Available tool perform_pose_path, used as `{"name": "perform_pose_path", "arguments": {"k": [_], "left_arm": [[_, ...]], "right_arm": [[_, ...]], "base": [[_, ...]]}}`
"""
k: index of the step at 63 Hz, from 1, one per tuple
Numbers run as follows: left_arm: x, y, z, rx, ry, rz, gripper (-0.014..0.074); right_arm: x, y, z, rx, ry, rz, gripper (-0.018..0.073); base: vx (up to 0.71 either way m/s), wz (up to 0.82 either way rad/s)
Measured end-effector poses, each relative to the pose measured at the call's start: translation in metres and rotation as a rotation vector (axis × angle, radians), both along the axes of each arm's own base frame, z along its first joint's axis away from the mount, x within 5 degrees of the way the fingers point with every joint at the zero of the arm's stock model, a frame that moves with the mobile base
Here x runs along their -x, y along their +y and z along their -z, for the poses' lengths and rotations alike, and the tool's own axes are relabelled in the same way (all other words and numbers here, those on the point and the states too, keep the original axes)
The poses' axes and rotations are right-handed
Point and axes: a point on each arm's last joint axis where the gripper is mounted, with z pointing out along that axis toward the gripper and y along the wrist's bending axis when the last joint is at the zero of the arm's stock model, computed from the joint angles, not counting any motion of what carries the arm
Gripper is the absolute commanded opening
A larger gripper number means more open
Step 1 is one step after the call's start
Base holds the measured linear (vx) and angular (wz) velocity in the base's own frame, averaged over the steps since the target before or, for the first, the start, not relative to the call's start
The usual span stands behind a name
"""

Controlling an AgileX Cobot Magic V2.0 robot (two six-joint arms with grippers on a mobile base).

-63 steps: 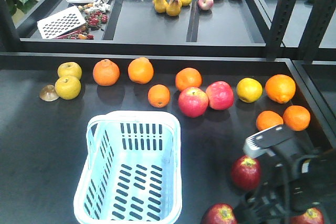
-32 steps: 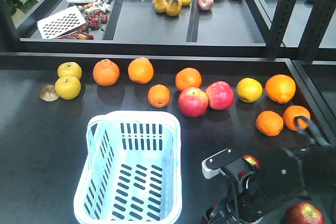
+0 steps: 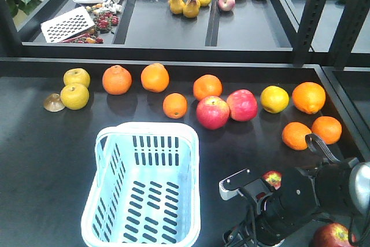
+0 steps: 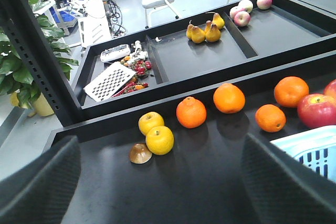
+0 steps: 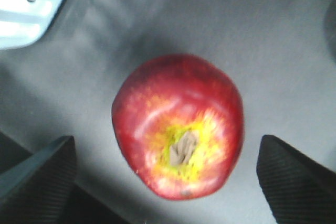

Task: Pick three apples into basket with both arms
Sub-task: 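Reach the right gripper down over a red apple near the robot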

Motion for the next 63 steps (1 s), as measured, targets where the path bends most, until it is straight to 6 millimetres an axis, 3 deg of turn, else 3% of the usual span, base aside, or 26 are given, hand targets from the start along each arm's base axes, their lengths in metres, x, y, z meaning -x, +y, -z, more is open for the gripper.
{"name": "perform_pose_path", "arguments": {"k": [34, 63], "left_arm": [[0.0, 0.0, 0.0, 0.0, 0.0, 0.0, 0.0586], [0.0, 0.0, 0.0, 0.0, 0.0, 0.0, 0.0586]], "right_arm": [[-0.001, 0.0, 0.001, 0.0, -0.004, 0.001, 0.0636], [-0.005, 0.001, 0.021, 0.023, 0.006, 0.012, 0.0634]], "base": [[0.0, 0.0], [0.0, 0.0]]}}
